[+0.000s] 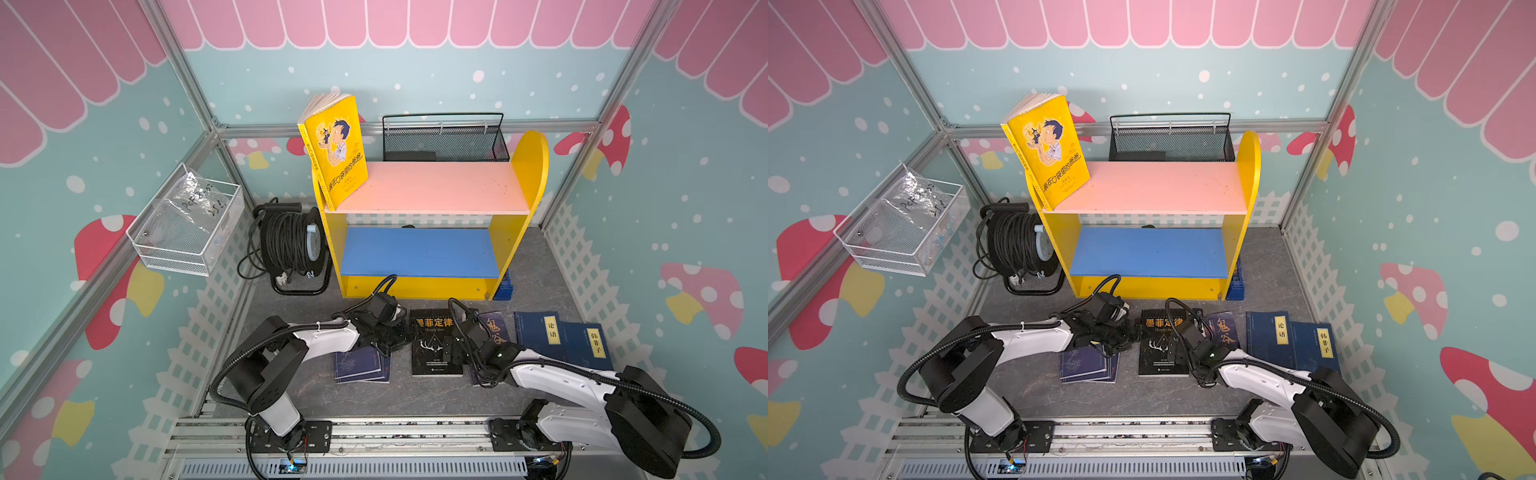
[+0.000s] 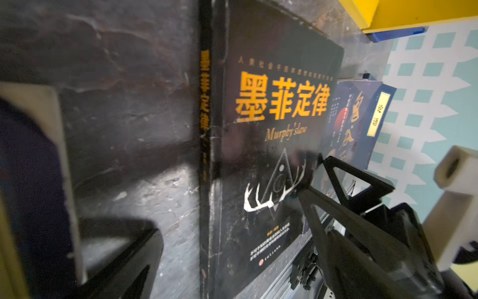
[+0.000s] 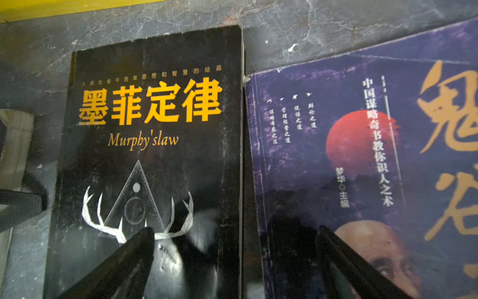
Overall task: Stacking books/files
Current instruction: Pick up the book at the center of the table.
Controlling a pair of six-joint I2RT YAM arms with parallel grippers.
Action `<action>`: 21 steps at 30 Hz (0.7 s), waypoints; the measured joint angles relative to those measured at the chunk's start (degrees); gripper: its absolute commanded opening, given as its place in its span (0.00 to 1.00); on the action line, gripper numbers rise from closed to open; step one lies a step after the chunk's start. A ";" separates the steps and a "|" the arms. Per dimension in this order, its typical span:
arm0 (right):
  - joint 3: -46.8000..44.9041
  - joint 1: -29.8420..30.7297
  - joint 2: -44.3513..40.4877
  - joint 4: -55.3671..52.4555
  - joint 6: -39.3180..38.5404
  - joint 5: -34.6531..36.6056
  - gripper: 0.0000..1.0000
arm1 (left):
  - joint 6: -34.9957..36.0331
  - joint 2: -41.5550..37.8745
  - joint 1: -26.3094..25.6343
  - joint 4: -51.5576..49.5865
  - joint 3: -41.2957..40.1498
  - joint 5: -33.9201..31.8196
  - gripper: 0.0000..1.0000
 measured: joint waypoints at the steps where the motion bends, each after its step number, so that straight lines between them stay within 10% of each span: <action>1: 0.39 0.00 0.72 0.11 0.00 0.28 0.97 | -0.04 0.28 -0.20 -0.04 0.59 -0.24 1.00; 13: 0.33 -0.11 2.23 5.40 -0.28 -0.26 0.97 | -4.24 4.35 -2.34 1.88 4.52 -0.24 1.00; 21: -1.95 -0.04 -5.38 2.36 1.84 -13.77 0.98 | -5.84 4.02 -1.64 3.56 3.39 -0.04 1.00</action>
